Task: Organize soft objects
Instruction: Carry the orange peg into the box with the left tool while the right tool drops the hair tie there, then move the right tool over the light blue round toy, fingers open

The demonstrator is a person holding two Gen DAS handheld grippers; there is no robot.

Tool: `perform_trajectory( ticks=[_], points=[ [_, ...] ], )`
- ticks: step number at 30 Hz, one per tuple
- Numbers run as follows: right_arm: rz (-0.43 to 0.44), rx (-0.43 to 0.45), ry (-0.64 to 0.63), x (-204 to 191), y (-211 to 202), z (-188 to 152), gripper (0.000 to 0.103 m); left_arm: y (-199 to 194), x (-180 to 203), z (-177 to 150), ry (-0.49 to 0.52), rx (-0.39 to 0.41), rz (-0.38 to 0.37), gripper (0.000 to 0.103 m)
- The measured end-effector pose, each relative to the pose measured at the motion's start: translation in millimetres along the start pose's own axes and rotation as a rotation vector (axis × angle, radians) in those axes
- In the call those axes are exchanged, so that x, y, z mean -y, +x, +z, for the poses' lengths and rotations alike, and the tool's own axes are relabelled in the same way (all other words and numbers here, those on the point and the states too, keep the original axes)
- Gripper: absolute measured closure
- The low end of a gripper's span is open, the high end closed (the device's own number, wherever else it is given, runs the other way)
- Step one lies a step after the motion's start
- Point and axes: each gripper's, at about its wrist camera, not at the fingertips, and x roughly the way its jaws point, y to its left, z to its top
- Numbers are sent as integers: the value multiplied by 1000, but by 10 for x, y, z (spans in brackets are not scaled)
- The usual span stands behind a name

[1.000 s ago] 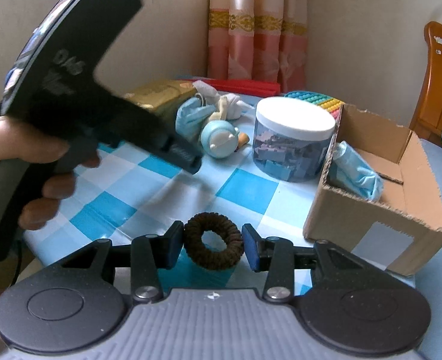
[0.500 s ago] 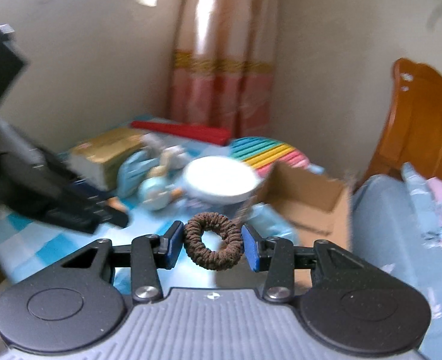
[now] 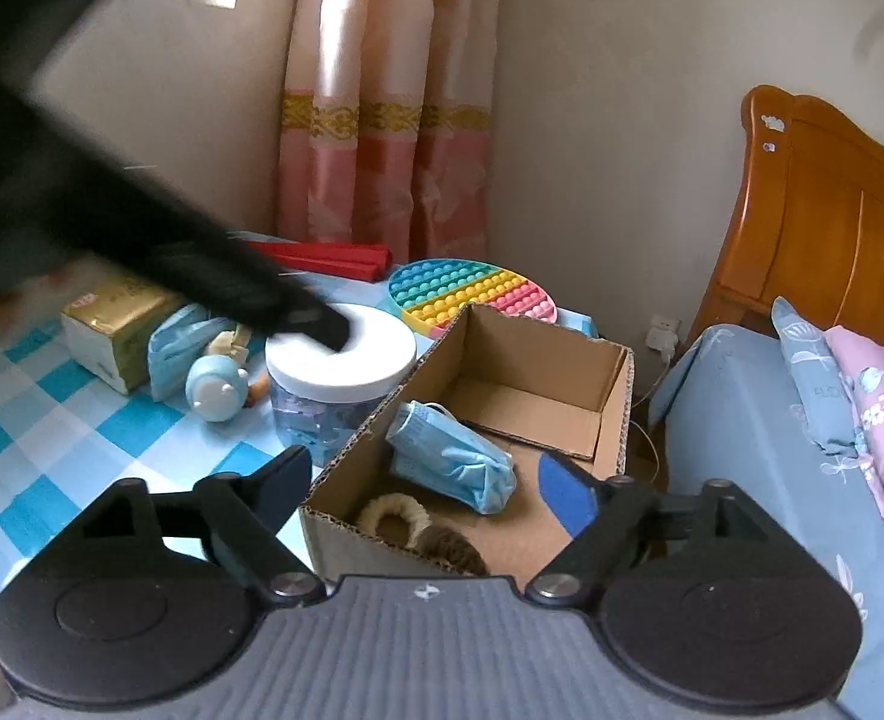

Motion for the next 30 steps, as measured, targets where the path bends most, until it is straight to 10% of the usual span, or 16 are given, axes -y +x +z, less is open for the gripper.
perform_trajectory(
  ticks=[12, 18, 30],
  points=[
    [29, 6, 32, 54, -184, -72, 0, 681, 234, 409, 12, -58, -62, 72],
    [28, 4, 46, 54, -224, -81, 0, 662, 309, 400, 47, -35, -11, 15],
    [32, -17, 49, -111, -411, -113, 0, -53, 112, 85, 25, 54, 29, 11]
  ],
)
